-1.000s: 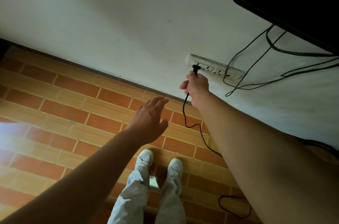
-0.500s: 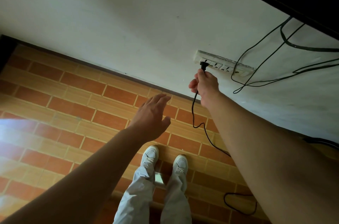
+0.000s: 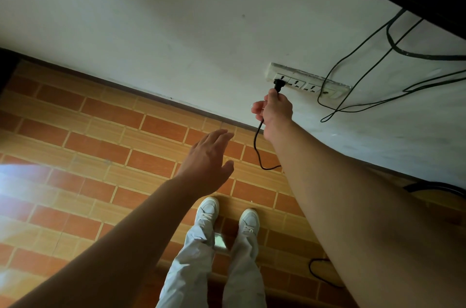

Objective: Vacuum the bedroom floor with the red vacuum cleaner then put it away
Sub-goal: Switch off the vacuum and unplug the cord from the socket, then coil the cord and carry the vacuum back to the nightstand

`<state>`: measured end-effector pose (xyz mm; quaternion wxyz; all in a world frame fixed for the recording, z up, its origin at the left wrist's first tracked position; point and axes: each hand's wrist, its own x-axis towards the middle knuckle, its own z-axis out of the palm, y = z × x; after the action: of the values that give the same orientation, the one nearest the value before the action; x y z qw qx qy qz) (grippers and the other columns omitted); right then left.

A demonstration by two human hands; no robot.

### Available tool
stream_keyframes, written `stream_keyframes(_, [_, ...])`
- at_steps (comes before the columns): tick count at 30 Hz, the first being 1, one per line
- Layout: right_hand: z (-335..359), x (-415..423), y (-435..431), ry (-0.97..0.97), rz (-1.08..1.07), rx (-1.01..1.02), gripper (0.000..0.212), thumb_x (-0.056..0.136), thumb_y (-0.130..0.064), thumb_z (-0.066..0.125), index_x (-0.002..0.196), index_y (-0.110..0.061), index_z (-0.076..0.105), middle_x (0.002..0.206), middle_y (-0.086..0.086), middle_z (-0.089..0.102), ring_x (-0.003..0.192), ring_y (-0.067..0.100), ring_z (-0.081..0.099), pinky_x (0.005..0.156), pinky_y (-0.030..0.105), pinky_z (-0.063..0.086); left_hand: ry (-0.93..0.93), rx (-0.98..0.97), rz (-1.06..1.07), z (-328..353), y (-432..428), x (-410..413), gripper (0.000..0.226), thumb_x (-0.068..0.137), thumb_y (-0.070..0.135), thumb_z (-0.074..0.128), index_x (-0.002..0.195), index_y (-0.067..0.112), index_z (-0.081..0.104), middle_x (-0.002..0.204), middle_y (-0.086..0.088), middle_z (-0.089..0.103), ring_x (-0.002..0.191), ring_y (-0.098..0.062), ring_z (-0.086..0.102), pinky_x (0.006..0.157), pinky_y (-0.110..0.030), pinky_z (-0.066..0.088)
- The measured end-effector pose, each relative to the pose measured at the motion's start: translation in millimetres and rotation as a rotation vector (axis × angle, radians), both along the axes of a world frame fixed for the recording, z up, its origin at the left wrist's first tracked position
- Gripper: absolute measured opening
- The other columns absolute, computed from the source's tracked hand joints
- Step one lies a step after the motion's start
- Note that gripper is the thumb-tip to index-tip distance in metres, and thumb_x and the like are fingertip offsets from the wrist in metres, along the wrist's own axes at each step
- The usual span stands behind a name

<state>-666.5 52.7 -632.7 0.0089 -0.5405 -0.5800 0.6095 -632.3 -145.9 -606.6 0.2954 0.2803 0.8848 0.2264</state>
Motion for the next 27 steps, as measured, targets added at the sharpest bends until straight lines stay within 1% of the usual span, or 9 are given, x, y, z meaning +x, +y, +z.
stream_keyframes(5, [-3,41,-9,-0.059,0.026,-0.106,0.028,0.110,-0.034,0.044,0.097,-0.014,0.059,0.074,0.005,0.070,0.073,0.022,0.060,0.063,0.031,0.045,0.009,0.005,-0.004,-1,-7,2,0.068,0.096,0.032,0.063,0.155,0.021,0.032,0.162,0.000,0.032,0.145,-0.023,0.038,0.118,-0.042,0.036])
stream_keyframes(6, [-4,53,-16,-0.053,0.059,-0.132,0.029,0.110,-0.034,0.044,0.095,-0.014,0.059,0.073,0.005,0.070,0.074,0.023,0.059,0.064,0.031,0.045,0.004,0.008,-0.005,0,-8,3,0.068,0.096,0.032,0.063,0.155,0.021,0.032,0.162,0.000,0.032,0.145,-0.023,0.038,0.118,-0.042,0.036])
stream_keyframes(9, [3,79,-30,0.006,0.167,-0.159,0.034,0.111,-0.035,0.042,0.090,-0.014,0.060,0.066,0.002,0.069,0.080,0.028,0.063,0.085,0.041,0.050,-0.002,0.015,-0.014,3,-11,6,0.068,0.096,0.032,0.064,0.155,0.020,0.032,0.162,-0.001,0.033,0.144,-0.024,0.039,0.117,-0.044,0.037])
stream_keyframes(10, [9,86,-31,0.017,0.169,-0.166,0.034,0.111,-0.036,0.042,0.091,-0.014,0.060,0.064,0.000,0.068,0.082,0.029,0.064,0.088,0.043,0.050,-0.007,0.015,-0.016,6,-13,8,0.068,0.096,0.032,0.064,0.155,0.020,0.032,0.161,-0.001,0.033,0.144,-0.024,0.039,0.117,-0.045,0.037])
stream_keyframes(11, [16,95,-31,0.022,0.163,-0.165,0.032,0.110,-0.035,0.044,0.093,-0.014,0.061,0.063,-0.001,0.067,0.082,0.029,0.065,0.088,0.043,0.050,-0.014,0.015,-0.022,9,-14,10,0.068,0.096,0.032,0.064,0.155,0.020,0.032,0.161,-0.002,0.033,0.144,-0.024,0.039,0.116,-0.045,0.037])
stream_keyframes(13, [33,114,-32,0.018,0.146,-0.160,0.029,0.109,-0.033,0.047,0.095,-0.013,0.063,0.063,-0.001,0.064,0.076,0.026,0.064,0.080,0.041,0.049,-0.020,0.014,-0.050,19,-17,18,0.069,0.096,0.032,0.064,0.155,0.020,0.031,0.161,-0.002,0.034,0.143,-0.024,0.040,0.116,-0.045,0.038])
stream_keyframes(17, [74,155,-37,-0.016,0.067,-0.148,0.028,0.108,-0.029,0.049,0.086,-0.014,0.060,0.060,-0.003,0.049,0.059,0.016,0.045,0.062,0.033,0.040,-0.025,0.014,-0.135,48,-19,43,0.069,0.096,0.031,0.064,0.155,0.020,0.032,0.161,-0.001,0.033,0.144,-0.023,0.038,0.117,-0.044,0.036])
stream_keyframes(22, [124,224,-33,0.010,-0.126,-0.166,0.032,0.108,-0.027,0.049,0.078,-0.016,0.053,0.055,-0.005,0.042,0.054,0.016,0.038,0.058,0.033,0.034,-0.044,0.036,-0.282,84,-10,84,0.070,0.094,0.031,0.067,0.155,0.021,0.034,0.160,0.000,0.035,0.143,-0.023,0.039,0.116,-0.044,0.037])
stream_keyframes(27, [153,294,-14,0.036,-0.317,-0.147,0.032,0.108,-0.025,0.048,0.078,-0.015,0.053,0.057,-0.001,0.044,0.052,0.017,0.042,0.057,0.032,0.036,-0.029,0.053,-0.468,109,17,122,0.069,0.095,0.032,0.065,0.155,0.022,0.033,0.161,0.000,0.034,0.145,-0.023,0.037,0.115,-0.040,0.035])
